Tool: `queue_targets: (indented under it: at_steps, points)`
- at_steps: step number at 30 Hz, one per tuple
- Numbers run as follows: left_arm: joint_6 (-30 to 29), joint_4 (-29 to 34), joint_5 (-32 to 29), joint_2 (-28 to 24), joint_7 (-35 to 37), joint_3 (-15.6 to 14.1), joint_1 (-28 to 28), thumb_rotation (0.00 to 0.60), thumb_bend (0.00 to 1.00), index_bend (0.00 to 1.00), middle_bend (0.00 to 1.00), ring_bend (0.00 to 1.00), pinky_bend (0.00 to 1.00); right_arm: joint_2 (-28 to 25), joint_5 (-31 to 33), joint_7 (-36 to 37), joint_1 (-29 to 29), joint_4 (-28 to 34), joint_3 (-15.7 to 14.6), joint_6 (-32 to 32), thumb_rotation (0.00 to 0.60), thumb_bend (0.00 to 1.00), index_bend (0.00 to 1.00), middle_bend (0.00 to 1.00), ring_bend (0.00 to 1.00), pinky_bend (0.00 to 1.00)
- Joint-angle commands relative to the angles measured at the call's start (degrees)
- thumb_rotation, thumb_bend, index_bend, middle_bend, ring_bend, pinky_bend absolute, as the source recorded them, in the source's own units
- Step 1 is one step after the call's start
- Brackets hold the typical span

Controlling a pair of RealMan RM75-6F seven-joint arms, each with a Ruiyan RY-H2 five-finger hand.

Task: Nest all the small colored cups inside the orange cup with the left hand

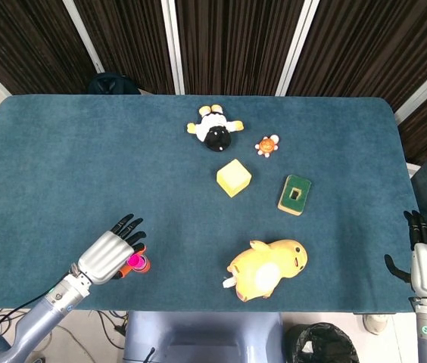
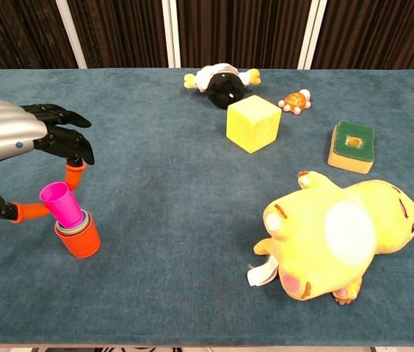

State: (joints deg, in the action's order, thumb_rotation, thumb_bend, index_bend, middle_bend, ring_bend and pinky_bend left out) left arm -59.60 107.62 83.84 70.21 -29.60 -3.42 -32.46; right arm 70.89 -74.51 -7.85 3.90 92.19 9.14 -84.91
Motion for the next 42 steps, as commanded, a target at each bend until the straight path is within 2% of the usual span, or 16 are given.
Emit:
queue_targets:
  at_steps: [1, 7, 11, 14, 20, 29, 34, 37, 42]
  points:
    - [-0.1, -0.4, 0.2, 0.1, 0.0, -0.1, 0.2, 0.6, 0.32, 0.5, 0.24, 0.0, 0.0, 0.1, 0.1, -0.1, 0.0, 0.0, 0.0, 0.0, 0.6, 0.34, 0.07, 0.08, 0.2, 0.1]
    - [0.0, -1.0, 0.2, 0.6, -0.2, 0.0, 0.3, 0.6, 0.3, 0.39, 0.23, 0.0, 0.0, 0.1, 0.3, -0.2, 0.0, 0.1, 0.1, 0.0, 0.6, 0.34, 0.07, 0.08, 0.2, 0.1]
    - [0.6, -1.1, -0.3, 0.6, -0.5, 0.1, 0.1, 0.6, 0.25, 0.21, 0.21, 0.0, 0.0, 0.1, 0.4, -0.2, -0.1, 0.2, 0.2, -0.2, 0.6, 0.34, 0.07, 0.08, 0.2, 0.1]
    - [1.1, -0.8, -0.8, 0.2, -1.0, 0.0, 0.0, 0.6, 0.23, 0.14, 0.19, 0.0, 0.0, 0.0, 0.5, -0.1, -0.1, 0.3, 0.2, -0.2, 0.6, 0.34, 0.07, 0.08, 0.2, 0.1]
    - [-1.2, 0.2, -0.7, -1.2, -0.7, 0.4, 1.1, 0.6, 0.23, 0.14, 0.18, 0.0, 0.0, -0.8, -1.3, 1.5, 0.1, 0.7, -0.5, 0.5, 0.6, 0.34, 0.07, 0.08, 0.2, 0.1]
    - [-20.1, -2.4, 2.7, -1.8, 0.1, -0.1, 11.9, 0.6, 0.23, 0.13, 0.08, 0.0, 0.0, -4.0, -10.9, 6.7, 1.6, -0.1, -5.1, 3.4, 0.6, 0.33, 0.07, 0.08, 0.2, 0.1]
    - [-29.5, -5.1, 1.4, -1.1, 4.5, 0.0, 18.7, 0.6, 0.23, 0.11, 0.05, 0.0, 0.0, -4.3, -13.9, 7.3, 2.3, -1.5, -6.4, 3.8, 0.6, 0.32, 0.07, 0.08, 0.2, 0.1]
    - [-31.6, -7.5, -0.7, -0.5, 6.9, 0.1, 21.3, 0.6, 0.23, 0.1, 0.05, 0.0, 0.0, -3.9, -14.3, 6.9, 2.2, -2.0, -6.3, 3.0, 0.6, 0.32, 0.07, 0.08, 0.2, 0.1]
    - [-29.9, -10.0, -2.9, -0.9, 10.7, 0.1, 22.5, 0.6, 0.23, 0.09, 0.04, 0.0, 0.0, -3.2, -14.5, 7.0, 2.1, -2.9, -6.0, 1.9, 0.6, 0.32, 0.07, 0.08, 0.2, 0.1]
